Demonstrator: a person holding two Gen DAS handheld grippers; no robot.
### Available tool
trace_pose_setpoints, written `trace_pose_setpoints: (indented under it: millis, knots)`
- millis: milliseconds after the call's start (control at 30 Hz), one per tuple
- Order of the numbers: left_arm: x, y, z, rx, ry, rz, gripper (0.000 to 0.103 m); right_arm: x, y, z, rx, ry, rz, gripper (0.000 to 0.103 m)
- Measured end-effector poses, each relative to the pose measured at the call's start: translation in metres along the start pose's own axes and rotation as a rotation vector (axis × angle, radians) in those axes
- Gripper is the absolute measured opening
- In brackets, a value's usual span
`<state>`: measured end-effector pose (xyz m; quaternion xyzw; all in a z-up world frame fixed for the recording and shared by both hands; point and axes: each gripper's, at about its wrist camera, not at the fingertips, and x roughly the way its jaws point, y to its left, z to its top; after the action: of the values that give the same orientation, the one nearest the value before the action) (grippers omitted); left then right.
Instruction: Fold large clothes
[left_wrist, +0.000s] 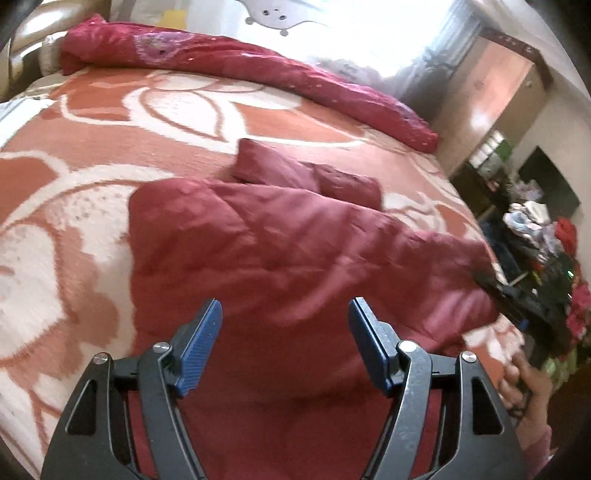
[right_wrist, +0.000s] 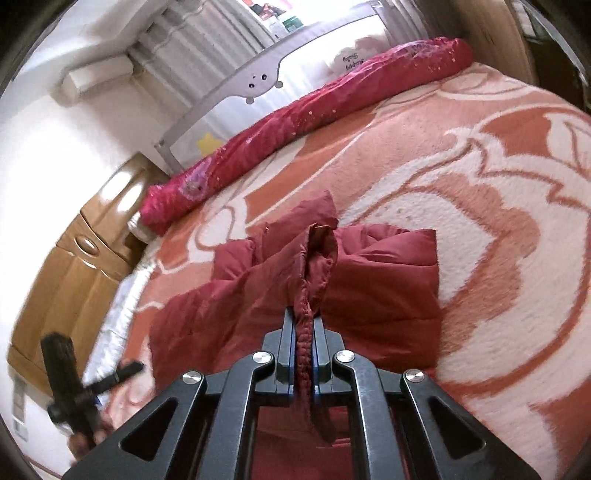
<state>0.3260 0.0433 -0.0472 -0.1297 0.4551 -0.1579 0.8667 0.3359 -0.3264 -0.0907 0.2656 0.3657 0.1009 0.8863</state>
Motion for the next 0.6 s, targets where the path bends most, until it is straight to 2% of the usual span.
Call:
trace_pose_setpoints:
  millis: [233, 367, 433, 500, 533, 567, 600]
  knots:
    - [0.045, 0.016, -0.005, 0.047, 0.092, 0.109, 0.070, 0.036, -0.025, -0.016, -0.017, 0.081, -0.084, 0.006]
    - [0.056, 0.011, -0.013, 0.080, 0.111, 0.154, 0.071, 0.043, -0.041, -0.024, 0.016, 0.105, -0.123, 0.026]
    - [0.057, 0.011, -0.013, 0.082, 0.110, 0.161, 0.071, 0.031, -0.041, -0.022, 0.030, 0.076, -0.157, 0.031]
    - [0.058, 0.011, -0.014, 0.084, 0.109, 0.166, 0.071, 0.009, -0.029, -0.017, -0.004, -0.001, -0.197, 0.031]
    - [0.059, 0.012, -0.014, 0.085, 0.108, 0.170, 0.071, -0.007, -0.015, -0.016, -0.047, -0.066, -0.213, 0.032]
    - [0.060, 0.011, -0.014, 0.088, 0.107, 0.176, 0.071, -0.013, -0.004, -0.015, -0.078, -0.094, -0.202, 0.033]
    - [0.060, 0.010, -0.014, 0.090, 0.106, 0.181, 0.071, -0.015, 0.008, -0.014, -0.118, -0.099, -0.174, 0.039]
